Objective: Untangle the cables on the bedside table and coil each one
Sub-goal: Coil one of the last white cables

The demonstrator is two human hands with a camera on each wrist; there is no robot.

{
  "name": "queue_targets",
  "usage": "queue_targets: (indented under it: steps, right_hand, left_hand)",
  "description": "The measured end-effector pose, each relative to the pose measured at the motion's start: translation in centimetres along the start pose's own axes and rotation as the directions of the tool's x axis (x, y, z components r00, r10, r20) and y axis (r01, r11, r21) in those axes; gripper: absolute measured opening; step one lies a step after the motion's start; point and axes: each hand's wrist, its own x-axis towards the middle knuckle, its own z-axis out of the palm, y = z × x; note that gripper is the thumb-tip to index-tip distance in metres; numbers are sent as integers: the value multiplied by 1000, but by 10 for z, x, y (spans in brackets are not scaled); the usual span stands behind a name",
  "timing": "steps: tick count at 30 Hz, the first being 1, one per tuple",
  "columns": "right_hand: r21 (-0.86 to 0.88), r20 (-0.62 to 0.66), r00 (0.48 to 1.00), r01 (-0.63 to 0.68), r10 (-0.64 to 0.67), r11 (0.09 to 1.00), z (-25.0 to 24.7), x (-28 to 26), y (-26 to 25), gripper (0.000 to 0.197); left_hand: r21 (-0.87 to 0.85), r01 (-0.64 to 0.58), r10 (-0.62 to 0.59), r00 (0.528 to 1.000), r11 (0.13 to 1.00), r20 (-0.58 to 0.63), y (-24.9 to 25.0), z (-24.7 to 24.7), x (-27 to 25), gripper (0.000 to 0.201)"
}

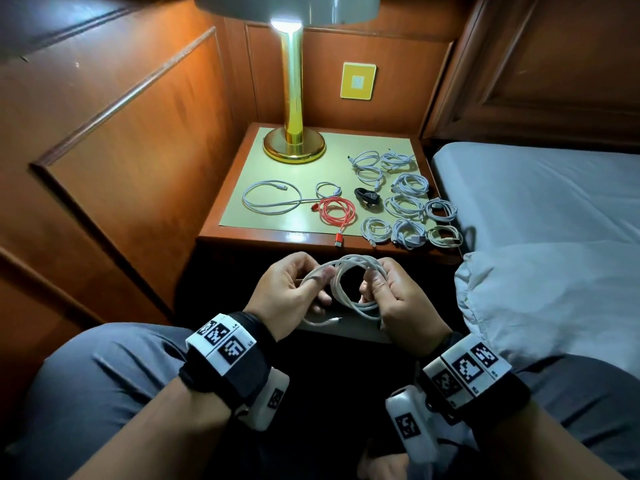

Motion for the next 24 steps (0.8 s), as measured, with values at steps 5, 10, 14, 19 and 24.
queue_targets:
  steps: [5, 10, 14, 19, 24]
  right_hand:
    - [42, -61, 998, -27, 30, 999, -4, 1, 2, 19]
    - [128, -72, 994, -72, 81, 989, -3, 2, 5, 21]
    - [54, -100, 992, -65, 70, 996, -6, 3, 7, 20]
    - [-123, 68, 998, -3, 12, 992, -9, 2, 5, 15]
    - [-242, 207, 978, 64, -13, 968, 2, -1, 7, 11]
  left_hand:
    - [-261, 37, -38, 999, 965, 4, 13, 3, -2, 27]
    - [-163, 17, -31, 996, 987, -83, 8, 3, -2, 7]
    - [110, -26, 26, 1000, 994, 6, -1, 0, -4, 8]
    - [210, 15, -16, 1000, 978, 2, -2, -1, -5, 18]
    - [348, -80, 15, 983, 934, 185, -9, -1, -4, 20]
